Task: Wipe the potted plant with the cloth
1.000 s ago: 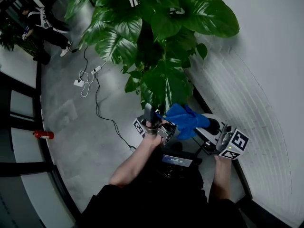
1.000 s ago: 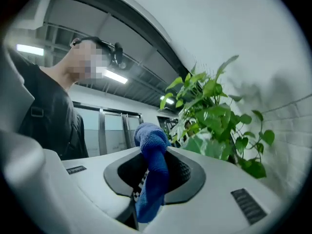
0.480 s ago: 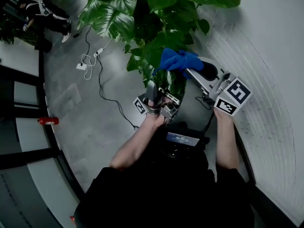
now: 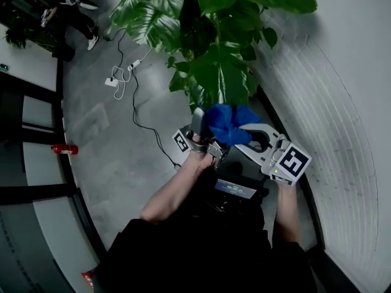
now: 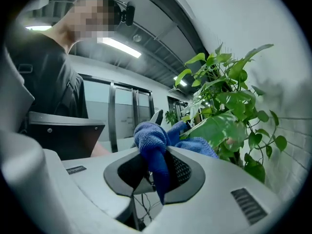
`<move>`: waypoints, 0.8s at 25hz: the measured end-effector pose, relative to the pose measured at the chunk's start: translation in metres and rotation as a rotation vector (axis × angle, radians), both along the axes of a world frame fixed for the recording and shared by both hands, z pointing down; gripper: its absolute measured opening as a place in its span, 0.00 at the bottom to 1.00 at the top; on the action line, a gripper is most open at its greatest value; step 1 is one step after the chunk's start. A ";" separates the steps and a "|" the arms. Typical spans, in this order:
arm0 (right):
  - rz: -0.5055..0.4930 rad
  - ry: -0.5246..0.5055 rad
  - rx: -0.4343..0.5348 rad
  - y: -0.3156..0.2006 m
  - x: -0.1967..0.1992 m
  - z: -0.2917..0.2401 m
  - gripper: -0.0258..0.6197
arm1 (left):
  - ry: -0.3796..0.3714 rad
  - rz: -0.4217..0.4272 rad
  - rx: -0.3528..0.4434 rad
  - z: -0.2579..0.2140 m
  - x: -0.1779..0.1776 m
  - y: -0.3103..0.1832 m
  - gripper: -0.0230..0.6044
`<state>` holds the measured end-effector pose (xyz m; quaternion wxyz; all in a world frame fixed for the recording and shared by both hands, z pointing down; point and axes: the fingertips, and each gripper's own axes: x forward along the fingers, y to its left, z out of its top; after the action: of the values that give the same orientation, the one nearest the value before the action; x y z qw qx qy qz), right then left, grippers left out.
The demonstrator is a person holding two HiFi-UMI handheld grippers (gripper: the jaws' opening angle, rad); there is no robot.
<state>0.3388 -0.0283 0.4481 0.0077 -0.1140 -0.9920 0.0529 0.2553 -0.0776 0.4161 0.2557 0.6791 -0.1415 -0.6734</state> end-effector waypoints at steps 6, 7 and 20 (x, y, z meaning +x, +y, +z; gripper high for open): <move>0.006 0.021 -0.160 0.015 0.017 0.029 0.18 | -0.064 0.019 -0.057 0.006 0.004 0.008 0.68; 0.007 0.019 -0.171 0.016 0.017 0.033 0.18 | -0.079 0.021 -0.063 0.006 0.003 0.010 0.68; 0.044 -0.002 -0.445 0.037 -0.071 0.045 0.18 | -0.231 -0.013 -0.105 0.017 -0.082 0.067 0.67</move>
<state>0.2677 0.0083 0.4928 -0.0196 -0.0914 -0.9582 0.2704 0.1729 -0.0101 0.4330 0.2684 0.7368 -0.2094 -0.5841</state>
